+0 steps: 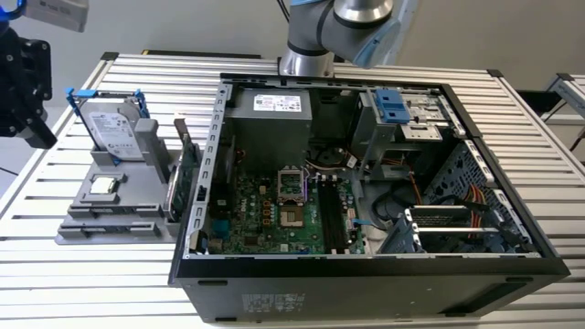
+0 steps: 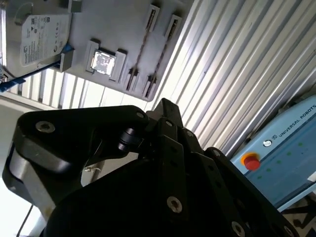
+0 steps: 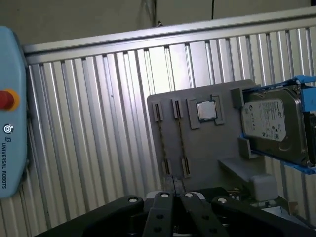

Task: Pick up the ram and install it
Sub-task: 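Pick up the ram and move it above insertion slot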

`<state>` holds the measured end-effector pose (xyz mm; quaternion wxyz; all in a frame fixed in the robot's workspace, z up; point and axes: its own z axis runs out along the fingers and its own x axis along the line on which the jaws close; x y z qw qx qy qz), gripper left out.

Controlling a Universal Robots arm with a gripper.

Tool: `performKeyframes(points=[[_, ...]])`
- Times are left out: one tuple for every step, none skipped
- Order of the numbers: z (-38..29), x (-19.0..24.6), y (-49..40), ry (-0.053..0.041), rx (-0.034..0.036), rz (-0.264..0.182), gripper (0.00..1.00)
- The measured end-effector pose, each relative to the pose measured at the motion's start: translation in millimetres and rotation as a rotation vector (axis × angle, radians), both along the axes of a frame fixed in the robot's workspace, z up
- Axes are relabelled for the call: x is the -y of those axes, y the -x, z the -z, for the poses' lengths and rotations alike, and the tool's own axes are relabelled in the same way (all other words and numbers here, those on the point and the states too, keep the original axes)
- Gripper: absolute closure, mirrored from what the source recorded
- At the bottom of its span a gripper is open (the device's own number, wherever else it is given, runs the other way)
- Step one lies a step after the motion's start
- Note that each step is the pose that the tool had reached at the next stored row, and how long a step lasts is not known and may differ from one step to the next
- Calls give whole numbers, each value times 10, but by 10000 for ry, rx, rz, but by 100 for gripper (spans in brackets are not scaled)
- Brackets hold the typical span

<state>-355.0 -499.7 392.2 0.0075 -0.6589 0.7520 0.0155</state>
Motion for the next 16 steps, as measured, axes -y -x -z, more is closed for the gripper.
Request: performKeyframes(points=[[0,0,0,1,12,-147,100],[0,0,1,2,26,-295,100],[0,-1,1,2,40,-442,100],[0,-1,1,2,50,-596,100],[1,-1,0,2,60,-752,100],[1,-1,1,2,72,-902,100],[1,-1,1,2,82,-1045,100],[1,-1,1,2,95,-1188,100],[1,-1,1,2,108,-1343,100],[2,-1,1,2,120,-1479,100],[2,-1,1,2,130,-1605,100],[2,-1,1,2,141,-1716,100],[2,-1,1,3,152,-1794,100],[1,-1,1,4,163,-1818,100],[2,-1,1,4,172,-1825,100],[2,-1,1,4,173,-1826,100]])
